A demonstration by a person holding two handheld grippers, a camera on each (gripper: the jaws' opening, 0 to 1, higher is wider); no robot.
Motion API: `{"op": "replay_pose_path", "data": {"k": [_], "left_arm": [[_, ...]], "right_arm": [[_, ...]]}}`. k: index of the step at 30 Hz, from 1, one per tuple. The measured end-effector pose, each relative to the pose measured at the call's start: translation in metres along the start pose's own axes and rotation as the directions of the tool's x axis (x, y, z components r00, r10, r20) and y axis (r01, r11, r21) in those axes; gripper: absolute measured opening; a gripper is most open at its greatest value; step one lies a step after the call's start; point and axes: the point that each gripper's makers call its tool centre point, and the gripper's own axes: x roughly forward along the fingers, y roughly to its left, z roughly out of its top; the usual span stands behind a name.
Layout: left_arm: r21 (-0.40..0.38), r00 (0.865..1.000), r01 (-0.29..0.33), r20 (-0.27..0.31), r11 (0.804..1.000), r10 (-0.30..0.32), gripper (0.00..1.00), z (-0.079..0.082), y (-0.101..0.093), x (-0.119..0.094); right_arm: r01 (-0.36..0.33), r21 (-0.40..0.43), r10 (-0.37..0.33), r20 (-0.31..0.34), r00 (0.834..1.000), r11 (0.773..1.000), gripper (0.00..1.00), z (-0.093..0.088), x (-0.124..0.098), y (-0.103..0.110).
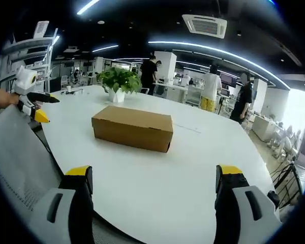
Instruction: Operate the shoe box by opening the lid, removing the specified soft item, and placing it in the target area until the item is outside and the box remains undamaged.
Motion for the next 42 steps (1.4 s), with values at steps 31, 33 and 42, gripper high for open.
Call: {"op": "replay_pose_path", "data": {"k": [31,33,42], "left_arm": [[-0.043,1.000,-0.011,-0.001,0.999,0.011,1.00,0.004,0.004,-0.002],[-0.049,1.000,-0.008,0.008,0.999,0.009,1.00,0.007,0.004,-0.002],[-0.056,1.000,0.007,0.007,0.998,-0.006,1.00,0.016,0.007,0.001]], "right_arm": [[-0.001,0.014,0.001,-0.015,1.000,1.000,0.94,-0.001,0.000,-0.002],[0.002,0.009,-0.002,-0.016,1.000,1.000,0.94,-0.001,0.000,-0.002],[-0.001,0.015,0.001,-0.018,1.000,1.000,0.93,0.006,0.000,-0.006]]}}
